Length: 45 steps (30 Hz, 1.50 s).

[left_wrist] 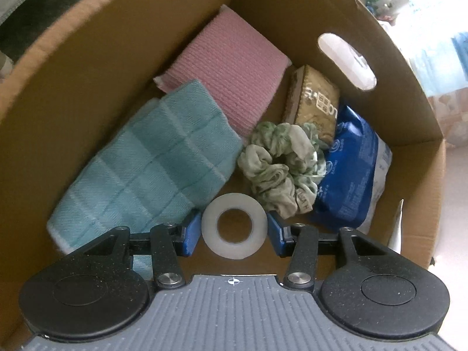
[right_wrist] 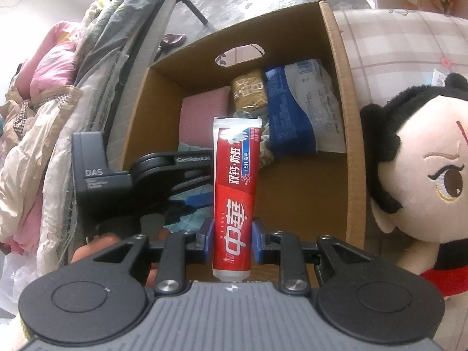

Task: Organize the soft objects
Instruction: 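Lower the white ring into the box and open the left tool while the right tool holds the toothpaste, then lower the toothpaste tube into the box and open the right tool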

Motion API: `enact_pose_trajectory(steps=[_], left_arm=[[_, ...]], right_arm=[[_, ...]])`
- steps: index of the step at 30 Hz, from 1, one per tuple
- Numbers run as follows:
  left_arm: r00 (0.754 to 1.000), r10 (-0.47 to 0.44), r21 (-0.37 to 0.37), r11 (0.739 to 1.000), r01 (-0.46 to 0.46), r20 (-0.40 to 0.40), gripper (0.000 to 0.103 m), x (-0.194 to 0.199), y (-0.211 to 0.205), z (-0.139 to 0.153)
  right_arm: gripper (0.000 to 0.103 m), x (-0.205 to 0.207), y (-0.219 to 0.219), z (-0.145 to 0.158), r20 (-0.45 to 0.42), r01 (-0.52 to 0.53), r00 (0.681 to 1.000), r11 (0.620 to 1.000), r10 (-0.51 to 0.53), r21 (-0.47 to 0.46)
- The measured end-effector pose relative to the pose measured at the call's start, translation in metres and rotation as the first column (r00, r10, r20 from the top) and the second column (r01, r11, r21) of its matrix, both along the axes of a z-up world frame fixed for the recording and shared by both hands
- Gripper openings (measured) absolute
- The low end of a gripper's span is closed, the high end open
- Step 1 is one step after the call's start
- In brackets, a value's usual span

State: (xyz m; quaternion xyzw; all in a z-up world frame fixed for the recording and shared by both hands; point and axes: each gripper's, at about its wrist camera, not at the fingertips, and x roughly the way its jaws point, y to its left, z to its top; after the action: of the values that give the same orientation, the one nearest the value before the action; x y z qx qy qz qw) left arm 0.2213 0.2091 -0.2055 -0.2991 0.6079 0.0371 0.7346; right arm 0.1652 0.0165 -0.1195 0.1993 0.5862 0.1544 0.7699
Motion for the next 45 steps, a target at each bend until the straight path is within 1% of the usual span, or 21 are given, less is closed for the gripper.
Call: enact_pose_trajectory(steps=[2, 6, 8, 10, 13, 15, 16, 17, 19, 21, 24, 26, 27, 30, 31, 34, 37, 38, 39, 40, 45], left_arm=[[1.0, -0.011, -0.001, 1.0, 0.011, 0.001, 0.05, 0.001, -0.003, -0.002], [0.999, -0.043, 0.031, 0.999, 0.043, 0.011, 0.052, 0.002, -0.01, 0.0], [0.999, -0.047, 0.038, 0.998, 0.047, 0.012, 0.059, 0.002, -0.009, 0.002], [0.999, -0.047, 0.04, 0.998, 0.046, 0.028, 0.06, 0.001, -0.007, 0.011], [0.997, -0.04, 0.061, 0.997, 0.036, 0.061, 0.063, -0.005, 0.002, 0.038], [0.995, -0.018, 0.06, 0.998, 0.013, 0.095, 0.066, -0.014, 0.015, 0.067], [0.994, -0.004, 0.06, 0.998, -0.003, 0.113, 0.071, -0.02, 0.022, 0.081], [0.989, 0.015, 0.054, 0.998, -0.023, 0.144, 0.073, -0.029, 0.032, 0.1], [0.981, 0.047, 0.05, 0.997, -0.057, 0.187, 0.074, -0.044, 0.048, 0.131], [0.977, 0.077, 0.044, 0.995, -0.088, 0.201, 0.074, -0.06, 0.067, 0.16], [0.963, 0.12, 0.052, 0.989, -0.136, 0.241, 0.075, -0.081, 0.09, 0.188], [0.955, 0.148, 0.058, 0.984, -0.168, 0.256, 0.075, -0.089, 0.1, 0.195], [0.953, 0.162, 0.067, 0.98, -0.185, 0.257, 0.075, -0.091, 0.103, 0.198], [0.944, 0.207, 0.079, 0.969, -0.234, 0.256, 0.075, -0.103, 0.115, 0.197], [0.942, 0.222, 0.074, 0.966, -0.247, 0.251, 0.075, -0.105, 0.114, 0.195], [0.935, 0.264, 0.05, 0.958, -0.283, 0.236, 0.075, -0.113, 0.121, 0.187], [0.933, 0.274, 0.044, 0.956, -0.291, 0.233, 0.075, -0.116, 0.123, 0.184], [0.933, 0.274, 0.043, 0.956, -0.292, 0.232, 0.075, -0.117, 0.123, 0.183], [0.934, 0.273, 0.041, 0.956, -0.29, 0.232, 0.075, -0.119, 0.122, 0.184], [0.934, 0.273, 0.041, 0.956, -0.289, 0.229, 0.075, -0.118, 0.121, 0.183], [0.935, 0.264, 0.04, 0.959, -0.281, 0.238, 0.075, -0.119, 0.118, 0.184]], right_arm=[[0.029, -0.001, 0.0, 0.0, -0.001, 0.0, 1.0, 1.0, 0.0, -0.004], [0.029, -0.002, -0.003, 0.002, -0.002, -0.006, 1.0, 1.0, 0.006, -0.009], [0.029, -0.003, -0.004, 0.004, 0.002, -0.013, 1.0, 1.0, 0.013, -0.014], [0.029, -0.004, -0.004, 0.007, 0.006, -0.026, 1.0, 1.0, 0.026, -0.014], [0.029, -0.005, 0.001, 0.011, 0.006, -0.089, 0.996, 0.996, 0.089, -0.017], [0.029, -0.003, 0.009, 0.015, 0.003, -0.165, 0.986, 0.986, 0.165, -0.008], [0.029, -0.002, 0.015, 0.016, 0.002, -0.22, 0.975, 0.975, 0.22, -0.005], [0.029, 0.0, 0.023, 0.018, 0.002, -0.279, 0.96, 0.96, 0.279, -0.002], [0.029, 0.003, 0.041, 0.018, -0.003, -0.406, 0.914, 0.914, 0.406, 0.014], [0.029, 0.008, 0.06, 0.013, -0.027, -0.526, 0.849, 0.849, 0.528, 0.056], [0.029, 0.014, 0.092, -0.004, -0.079, -0.659, 0.739, 0.742, 0.669, 0.121], [0.029, 0.012, 0.116, -0.015, -0.089, -0.748, 0.649, 0.655, 0.755, 0.106], [0.029, 0.009, 0.128, -0.021, -0.095, -0.793, 0.595, 0.602, 0.798, 0.092], [0.029, 0.002, 0.156, -0.042, -0.123, -0.878, 0.465, 0.474, 0.877, 0.061], [0.029, -0.002, 0.164, -0.05, -0.14, -0.903, 0.419, 0.427, 0.897, 0.034], [0.029, -0.012, 0.18, -0.065, -0.155, -0.951, 0.309, 0.307, 0.938, -0.04], [0.032, -0.014, 0.185, -0.076, -0.181, -0.966, 0.258, 0.249, 0.949, -0.068], [0.031, -0.014, 0.186, -0.078, -0.184, -0.969, 0.245, 0.235, 0.952, -0.075], [0.031, -0.013, 0.187, -0.079, -0.185, -0.97, 0.241, 0.232, 0.953, -0.066], [0.032, -0.013, 0.188, -0.08, -0.184, -0.97, 0.244, 0.24, 0.952, -0.046], [0.032, 0.001, 0.182, -0.075, -0.168, -0.953, 0.302, 0.301, 0.938, -0.03]])
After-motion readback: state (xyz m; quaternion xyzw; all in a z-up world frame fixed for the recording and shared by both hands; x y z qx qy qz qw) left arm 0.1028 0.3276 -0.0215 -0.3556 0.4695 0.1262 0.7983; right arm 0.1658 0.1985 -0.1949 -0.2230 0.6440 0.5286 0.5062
